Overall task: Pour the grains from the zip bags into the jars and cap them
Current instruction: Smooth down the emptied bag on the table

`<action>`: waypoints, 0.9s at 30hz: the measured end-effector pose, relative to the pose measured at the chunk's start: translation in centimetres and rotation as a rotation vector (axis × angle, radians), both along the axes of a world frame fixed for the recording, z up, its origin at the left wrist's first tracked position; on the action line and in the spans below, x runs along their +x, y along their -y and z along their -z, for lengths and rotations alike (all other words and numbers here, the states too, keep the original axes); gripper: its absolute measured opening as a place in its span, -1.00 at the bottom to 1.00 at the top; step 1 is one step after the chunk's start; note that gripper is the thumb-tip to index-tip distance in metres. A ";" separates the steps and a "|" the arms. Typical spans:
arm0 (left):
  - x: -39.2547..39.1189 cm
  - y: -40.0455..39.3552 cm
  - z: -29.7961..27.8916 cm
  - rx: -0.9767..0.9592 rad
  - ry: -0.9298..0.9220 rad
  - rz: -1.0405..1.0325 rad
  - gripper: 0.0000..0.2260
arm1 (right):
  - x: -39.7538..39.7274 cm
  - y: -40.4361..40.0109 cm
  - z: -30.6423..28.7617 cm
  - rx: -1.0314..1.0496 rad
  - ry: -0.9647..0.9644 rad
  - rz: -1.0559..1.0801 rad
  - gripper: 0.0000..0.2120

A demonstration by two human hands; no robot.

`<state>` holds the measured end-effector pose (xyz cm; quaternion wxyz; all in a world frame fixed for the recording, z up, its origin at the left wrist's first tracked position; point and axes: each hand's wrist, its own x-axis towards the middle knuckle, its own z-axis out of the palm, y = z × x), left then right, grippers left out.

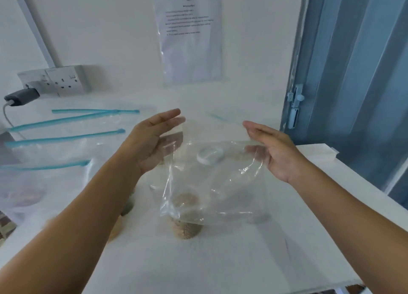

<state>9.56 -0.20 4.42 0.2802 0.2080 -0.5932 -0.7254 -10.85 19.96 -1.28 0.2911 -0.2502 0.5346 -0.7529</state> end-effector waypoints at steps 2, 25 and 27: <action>-2.8 -2.5 0.4 0.042 -0.016 -0.001 -0.75 | -2.7 -2.9 0.0 0.040 0.014 0.002 -0.81; -23.8 -17.8 17.6 0.382 0.352 0.212 -0.69 | -21.7 -22.4 12.3 0.640 -0.017 0.116 -0.70; -24.1 -17.8 19.4 0.402 0.416 0.230 -0.68 | -22.0 -22.7 13.2 0.725 -0.043 0.087 -0.72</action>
